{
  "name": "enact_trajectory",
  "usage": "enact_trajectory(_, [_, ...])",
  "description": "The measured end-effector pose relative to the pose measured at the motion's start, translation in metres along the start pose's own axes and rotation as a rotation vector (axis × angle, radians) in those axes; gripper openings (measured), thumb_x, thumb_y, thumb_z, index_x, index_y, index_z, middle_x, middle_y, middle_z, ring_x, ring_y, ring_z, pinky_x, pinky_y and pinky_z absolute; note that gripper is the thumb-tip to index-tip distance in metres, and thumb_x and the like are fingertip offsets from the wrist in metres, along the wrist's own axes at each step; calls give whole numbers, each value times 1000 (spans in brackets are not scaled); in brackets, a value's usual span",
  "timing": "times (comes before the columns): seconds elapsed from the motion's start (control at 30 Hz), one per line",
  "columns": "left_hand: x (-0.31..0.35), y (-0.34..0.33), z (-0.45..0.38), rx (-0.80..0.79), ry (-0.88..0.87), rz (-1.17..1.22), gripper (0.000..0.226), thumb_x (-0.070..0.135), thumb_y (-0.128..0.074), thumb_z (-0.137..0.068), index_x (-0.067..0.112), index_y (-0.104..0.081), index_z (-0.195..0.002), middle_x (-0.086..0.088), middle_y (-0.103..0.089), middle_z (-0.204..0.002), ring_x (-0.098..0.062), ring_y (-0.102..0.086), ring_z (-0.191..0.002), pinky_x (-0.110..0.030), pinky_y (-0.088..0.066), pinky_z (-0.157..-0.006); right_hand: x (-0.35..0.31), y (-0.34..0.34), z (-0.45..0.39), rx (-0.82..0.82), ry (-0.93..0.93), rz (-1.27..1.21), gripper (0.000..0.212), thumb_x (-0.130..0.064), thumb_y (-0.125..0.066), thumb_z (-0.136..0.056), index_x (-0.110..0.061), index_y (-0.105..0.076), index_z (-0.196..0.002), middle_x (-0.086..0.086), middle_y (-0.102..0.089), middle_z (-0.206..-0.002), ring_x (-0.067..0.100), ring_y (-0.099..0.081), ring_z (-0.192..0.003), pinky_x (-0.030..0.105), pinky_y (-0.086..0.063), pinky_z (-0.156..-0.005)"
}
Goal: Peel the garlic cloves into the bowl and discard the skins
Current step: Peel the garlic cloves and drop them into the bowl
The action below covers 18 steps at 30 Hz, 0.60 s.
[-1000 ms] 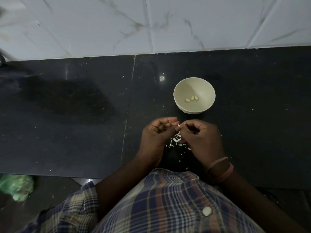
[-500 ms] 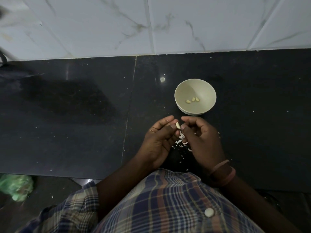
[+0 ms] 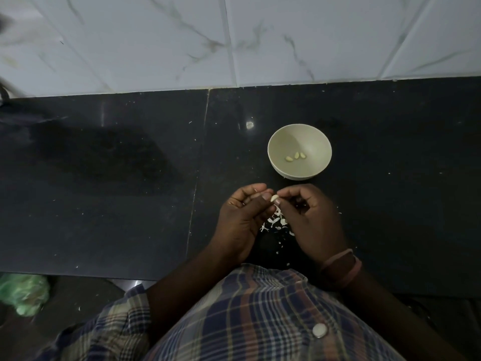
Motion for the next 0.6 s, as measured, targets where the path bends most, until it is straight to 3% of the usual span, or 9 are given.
enact_trajectory(0.17, [0,-4,0,-22,-37,-25,29,1,-70,-76,4,-65,-104,-11,-74,-93,-18,-72,-86,-28,-60,-84,4,-2,1,25,-32,-11,10,-19,-76,-87,-17,-71,-94,-9,-69,-91,6,-65,-83,18,-52,-73])
enact_trajectory(0.37, [-3,-5,1,-32,9,25,22,-1,-65,-78,6,-66,-98,-10,-73,-89,-16,-72,-80,-24,-60,-77,8,-6,2,-7,5,37,9,-6,-69,-91,-14,-68,-96,-9,-66,-92,-2,-64,-86,9,-47,-75])
enact_trajectory(0.53, [-6,-8,3,-51,92,89,21,-2,-62,-81,7,-65,-99,-8,-72,-91,-15,-71,-82,-22,-59,-75,13,-6,2,-59,27,41,7,-16,-67,-94,-19,-62,-98,-6,-64,-95,7,-63,-89,26,-53,-79])
enact_trajectory(0.6, [-5,-9,3,-53,111,91,20,-2,-61,-83,8,-66,-100,-8,-72,-93,-14,-71,-82,-22,-58,-75,12,-7,2,-92,52,47,6,-20,-64,-96,-20,-60,-98,-6,-62,-95,8,-62,-88,26,-51,-77])
Point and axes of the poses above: each hand's wrist, its own z-axis away from the middle knuckle, its own y-axis out of the back of the hand, x = y × z, the point moved 5 cm from there along -z, towards the middle knuckle
